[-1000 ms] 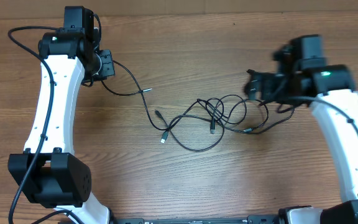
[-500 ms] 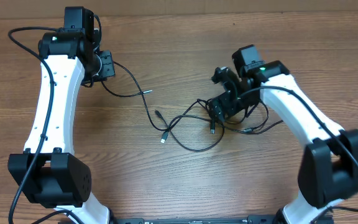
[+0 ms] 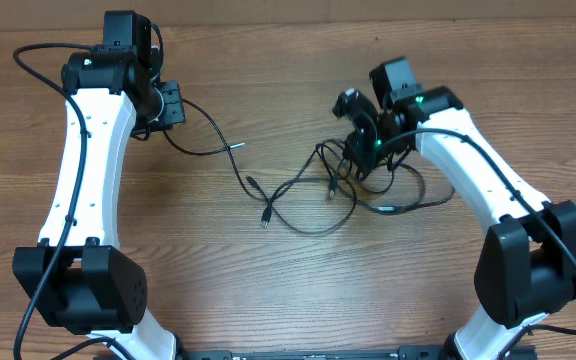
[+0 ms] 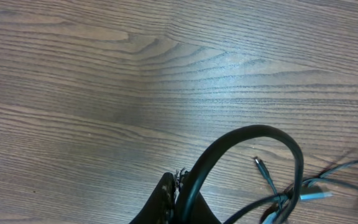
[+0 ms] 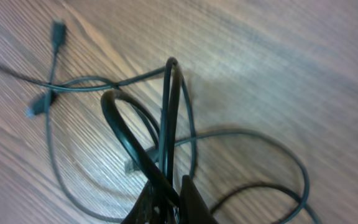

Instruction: Untangle cables

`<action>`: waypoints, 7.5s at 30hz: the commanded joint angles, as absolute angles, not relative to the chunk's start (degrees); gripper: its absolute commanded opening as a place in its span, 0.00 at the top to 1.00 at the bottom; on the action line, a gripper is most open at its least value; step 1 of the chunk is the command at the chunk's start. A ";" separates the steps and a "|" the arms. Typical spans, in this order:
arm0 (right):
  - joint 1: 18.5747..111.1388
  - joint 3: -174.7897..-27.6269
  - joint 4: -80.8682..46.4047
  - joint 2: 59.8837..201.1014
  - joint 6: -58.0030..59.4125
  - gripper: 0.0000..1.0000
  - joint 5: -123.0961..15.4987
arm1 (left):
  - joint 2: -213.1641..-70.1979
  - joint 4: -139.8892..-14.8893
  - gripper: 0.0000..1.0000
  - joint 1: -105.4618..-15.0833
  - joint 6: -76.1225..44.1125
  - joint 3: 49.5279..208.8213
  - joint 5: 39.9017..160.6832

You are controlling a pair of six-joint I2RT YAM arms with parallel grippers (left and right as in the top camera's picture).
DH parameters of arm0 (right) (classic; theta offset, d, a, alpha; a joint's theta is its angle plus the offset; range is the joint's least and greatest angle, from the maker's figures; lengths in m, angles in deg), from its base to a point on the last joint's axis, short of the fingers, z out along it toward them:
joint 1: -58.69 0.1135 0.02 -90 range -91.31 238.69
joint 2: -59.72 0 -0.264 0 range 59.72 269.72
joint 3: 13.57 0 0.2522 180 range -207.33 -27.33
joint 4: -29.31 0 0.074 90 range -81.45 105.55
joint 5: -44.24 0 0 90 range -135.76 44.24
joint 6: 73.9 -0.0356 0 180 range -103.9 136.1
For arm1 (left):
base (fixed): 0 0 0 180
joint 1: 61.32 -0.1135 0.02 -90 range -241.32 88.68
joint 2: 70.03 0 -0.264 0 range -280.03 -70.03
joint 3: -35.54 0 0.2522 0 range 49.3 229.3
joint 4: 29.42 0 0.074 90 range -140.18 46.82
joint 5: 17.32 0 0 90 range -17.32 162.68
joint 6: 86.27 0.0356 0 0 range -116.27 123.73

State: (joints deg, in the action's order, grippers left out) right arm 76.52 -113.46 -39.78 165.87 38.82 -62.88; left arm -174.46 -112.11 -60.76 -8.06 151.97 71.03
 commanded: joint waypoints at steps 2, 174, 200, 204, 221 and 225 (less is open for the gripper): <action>76.63 -124.04 -42.33 165.50 36.62 0.96 -63.40 | -173.78 -112.15 0.89 -60.85 -7.36 152.04 71.70; 56.80 -147.27 -66.20 162.02 19.74 0.96 -66.57 | -175.22 -77.33 0.37 -36.66 -0.30 134.44 99.72; 61.59 -147.27 -65.39 162.31 16.14 0.96 -71.80 | -175.53 -59.13 0.07 -32.00 8.20 134.44 111.55; 61.59 -147.27 -65.83 162.31 16.11 0.96 -72.08 | -175.68 -61.49 0.08 -31.98 10.47 134.42 107.72; 61.59 -147.27 -66.01 162.31 16.40 0.96 -77.39 | -180.75 -64.79 0.96 -32.04 13.60 134.42 105.10; 61.59 -147.27 -66.01 162.31 16.57 0.96 -75.99 | -180.73 -64.75 0.96 -32.04 13.60 134.42 105.14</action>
State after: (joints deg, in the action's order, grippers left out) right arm 61.41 -147.64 -66.31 162.33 16.31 -75.97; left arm -180.58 -64.85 -31.83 13.14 133.28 104.99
